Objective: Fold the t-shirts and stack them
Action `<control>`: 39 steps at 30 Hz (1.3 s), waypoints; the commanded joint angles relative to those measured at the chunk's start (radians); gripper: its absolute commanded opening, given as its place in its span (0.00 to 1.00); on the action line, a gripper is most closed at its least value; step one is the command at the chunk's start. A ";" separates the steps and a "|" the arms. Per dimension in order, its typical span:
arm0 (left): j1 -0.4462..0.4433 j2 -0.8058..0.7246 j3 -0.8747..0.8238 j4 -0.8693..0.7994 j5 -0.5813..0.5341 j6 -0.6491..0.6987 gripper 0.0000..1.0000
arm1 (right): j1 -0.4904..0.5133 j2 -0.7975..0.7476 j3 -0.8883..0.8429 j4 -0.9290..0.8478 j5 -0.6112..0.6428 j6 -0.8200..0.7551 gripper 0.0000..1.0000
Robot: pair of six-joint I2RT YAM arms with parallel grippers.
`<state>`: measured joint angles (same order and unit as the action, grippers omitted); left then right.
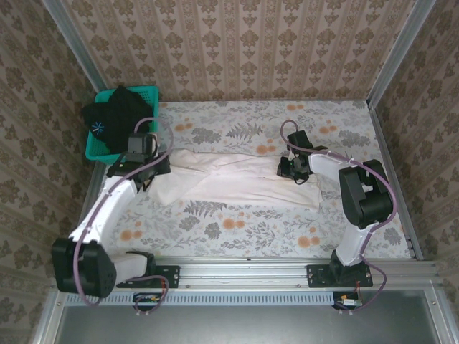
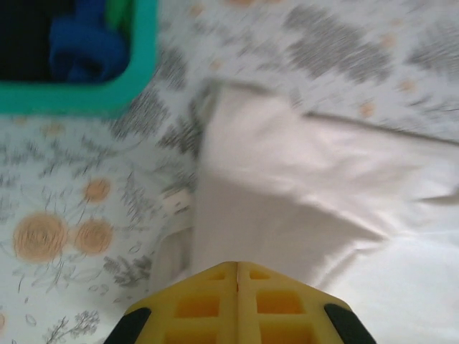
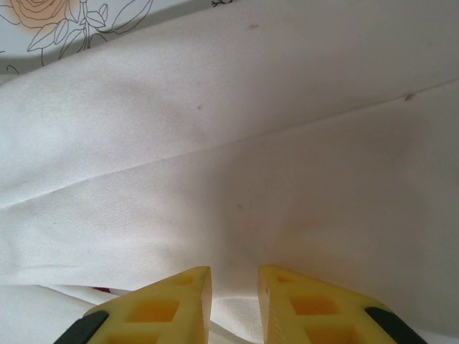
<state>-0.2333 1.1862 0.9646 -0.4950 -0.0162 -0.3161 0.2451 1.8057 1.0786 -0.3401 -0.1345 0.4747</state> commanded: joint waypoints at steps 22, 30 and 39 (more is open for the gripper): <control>-0.331 0.704 0.467 0.152 0.285 0.088 0.00 | -0.052 -0.121 -0.073 0.024 0.010 0.020 0.25; -0.334 0.497 0.424 0.071 0.190 0.055 0.00 | -0.078 -0.141 -0.098 0.031 -0.008 0.016 0.25; -0.112 0.215 0.214 0.075 0.171 0.117 0.00 | -0.080 -0.119 -0.088 0.045 -0.032 0.019 0.25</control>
<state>-0.3248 1.4094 1.2396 -0.4042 0.1371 -0.2325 0.1677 1.6901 0.9882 -0.3111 -0.1425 0.4789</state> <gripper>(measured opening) 0.054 0.252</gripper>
